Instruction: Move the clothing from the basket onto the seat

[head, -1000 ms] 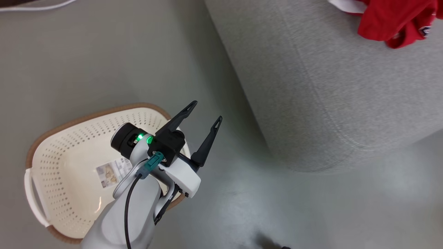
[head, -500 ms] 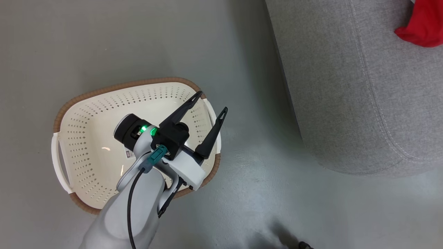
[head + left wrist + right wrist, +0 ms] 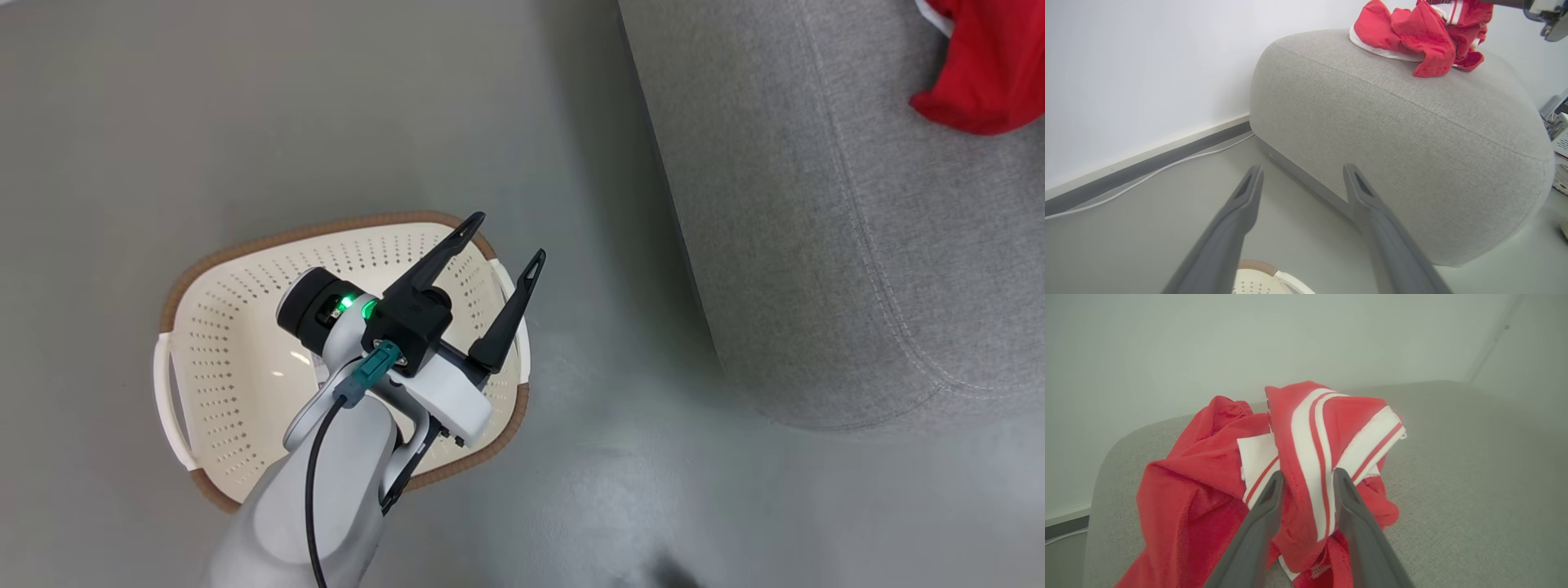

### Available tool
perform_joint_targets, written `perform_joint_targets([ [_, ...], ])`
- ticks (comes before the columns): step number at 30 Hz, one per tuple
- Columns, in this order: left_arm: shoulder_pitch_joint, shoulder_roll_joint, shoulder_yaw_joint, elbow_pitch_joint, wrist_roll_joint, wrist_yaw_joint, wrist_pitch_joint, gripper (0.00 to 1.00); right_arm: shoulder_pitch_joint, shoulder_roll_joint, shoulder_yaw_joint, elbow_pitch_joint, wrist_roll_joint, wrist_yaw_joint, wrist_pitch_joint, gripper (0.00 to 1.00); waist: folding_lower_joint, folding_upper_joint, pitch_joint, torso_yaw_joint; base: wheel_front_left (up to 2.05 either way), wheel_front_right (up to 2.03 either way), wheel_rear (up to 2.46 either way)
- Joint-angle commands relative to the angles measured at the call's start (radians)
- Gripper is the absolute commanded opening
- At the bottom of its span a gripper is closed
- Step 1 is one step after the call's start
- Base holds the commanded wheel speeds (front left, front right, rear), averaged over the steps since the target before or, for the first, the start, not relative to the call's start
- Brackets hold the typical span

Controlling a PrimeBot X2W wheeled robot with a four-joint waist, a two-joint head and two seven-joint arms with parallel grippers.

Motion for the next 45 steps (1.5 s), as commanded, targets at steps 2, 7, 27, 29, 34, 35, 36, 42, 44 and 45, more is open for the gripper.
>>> perform_joint_targets([
  [2, 0.011, -0.006, 0.03, -0.028, -0.004, -0.007, -0.006, 1.0, 0.07, -0.021, 0.057, -0.05, 0.044, 0.003, -0.005, 1.0, 0.0, 0.0, -0.037, 0.009, 0.0, 0.0, 0.0],
  [7, 0.034, -0.013, 0.046, -0.036, -0.017, -0.004, -0.006, 1.0, 0.166, -0.019, 0.197, -0.097, 0.118, 0.003, -0.005, 1.0, 0.0, 0.0, -0.1, 0.034, 0.0, 0.0, 0.0],
  [27, 0.193, -0.02, 0.247, -0.04, -0.056, 0.085, -0.006, 1.0, 0.353, -0.003, 0.478, -0.418, 0.227, 0.003, -0.005, 1.0, 0.0, 0.0, -0.342, 0.224, 0.0, 0.0, 0.0],
  [29, 0.208, -0.02, 0.279, -0.039, -0.051, 0.089, -0.006, 1.0, 0.374, 0.011, 0.487, -0.441, 0.216, 0.003, -0.005, 1.0, 0.0, 0.0, -0.361, 0.239, 0.0, 0.0, 0.0],
  [34, 0.244, -0.02, 0.362, -0.043, -0.042, 0.099, -0.006, 1.0, 0.431, 0.049, 0.498, -0.477, 0.188, 0.003, -0.005, 1.0, 0.0, 0.0, -0.406, 0.266, 0.0, 0.0, 0.0],
  [35, 0.25, -0.02, 0.377, -0.043, -0.041, 0.1, -0.006, 1.0, 0.443, 0.057, 0.502, -0.482, 0.183, 0.003, -0.005, 1.0, 0.0, 0.0, -0.414, 0.271, 0.0, 0.0, 0.0],
  [36, 0.257, -0.02, 0.391, -0.044, -0.041, 0.1, -0.006, 1.0, 0.456, 0.066, 0.501, -0.488, 0.184, 0.003, -0.005, 1.0, 0.0, 0.0, -0.423, 0.275, 0.0, 0.0, 0.0],
  [42, 0.315, -0.021, 0.473, -0.046, -0.039, 0.099, -0.006, 1.0, 0.535, 0.114, 0.498, -0.508, 0.175, 0.003, -0.005, 1.0, 0.0, 0.0, -0.483, 0.278, 0.0, 0.0, 0.0],
  [44, 0.339, -0.021, 0.492, -0.048, -0.038, 0.1, -0.006, 1.0, 0.557, 0.122, 0.504, -0.513, 0.168, 0.003, -0.005, 1.0, 0.0, 0.0, -0.502, 0.271, 0.0, 0.0, 0.0],
  [45, 0.352, -0.021, 0.5, -0.049, -0.038, 0.101, -0.006, 1.0, 0.568, 0.126, 0.506, -0.518, 0.161, 0.003, -0.005, 1.0, 0.0, 0.0, -0.511, 0.268, 0.0, 0.0, 0.0],
])
